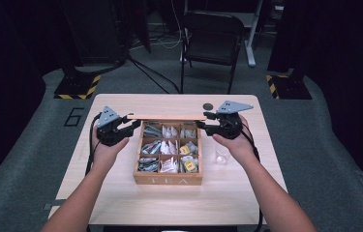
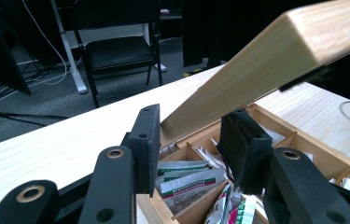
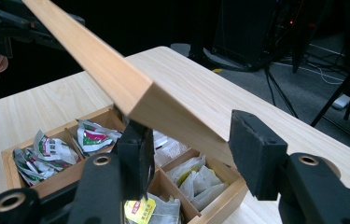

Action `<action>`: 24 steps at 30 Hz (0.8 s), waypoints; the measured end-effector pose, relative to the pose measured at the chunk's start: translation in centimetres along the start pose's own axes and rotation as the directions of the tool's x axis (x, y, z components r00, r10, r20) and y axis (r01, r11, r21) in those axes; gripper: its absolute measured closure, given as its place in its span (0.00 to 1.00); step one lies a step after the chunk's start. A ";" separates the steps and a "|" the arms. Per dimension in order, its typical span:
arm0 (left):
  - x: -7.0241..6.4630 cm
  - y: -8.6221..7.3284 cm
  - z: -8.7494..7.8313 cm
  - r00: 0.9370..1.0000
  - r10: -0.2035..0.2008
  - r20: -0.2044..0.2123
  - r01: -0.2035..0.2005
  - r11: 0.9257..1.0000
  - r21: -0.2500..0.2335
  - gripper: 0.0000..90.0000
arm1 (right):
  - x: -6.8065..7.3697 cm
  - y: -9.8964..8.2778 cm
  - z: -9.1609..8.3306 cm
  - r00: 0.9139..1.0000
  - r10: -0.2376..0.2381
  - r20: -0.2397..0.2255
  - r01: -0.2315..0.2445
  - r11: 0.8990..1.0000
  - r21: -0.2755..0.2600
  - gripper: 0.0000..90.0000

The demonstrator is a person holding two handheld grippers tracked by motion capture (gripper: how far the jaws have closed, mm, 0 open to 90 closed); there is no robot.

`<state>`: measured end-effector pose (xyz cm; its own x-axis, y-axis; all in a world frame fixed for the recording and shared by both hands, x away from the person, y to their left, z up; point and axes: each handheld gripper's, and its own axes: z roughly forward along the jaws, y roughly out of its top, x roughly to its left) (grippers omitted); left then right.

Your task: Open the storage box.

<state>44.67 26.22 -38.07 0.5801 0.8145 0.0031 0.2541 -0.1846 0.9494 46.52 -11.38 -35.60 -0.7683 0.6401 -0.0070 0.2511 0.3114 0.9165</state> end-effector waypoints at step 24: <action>0.9 0.8 0.8 0.999 -0.048 0.009 0.049 0.999 -0.023 0.66 | -2.1 -0.3 2.8 1.000 -0.007 0.031 0.006 1.000 0.013 0.60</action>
<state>46.04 26.36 -37.61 0.5738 0.8177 -0.0455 0.2642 -0.1322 0.9554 49.68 -10.88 -36.99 -0.7515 0.6592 -0.0254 0.2539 0.3246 0.9111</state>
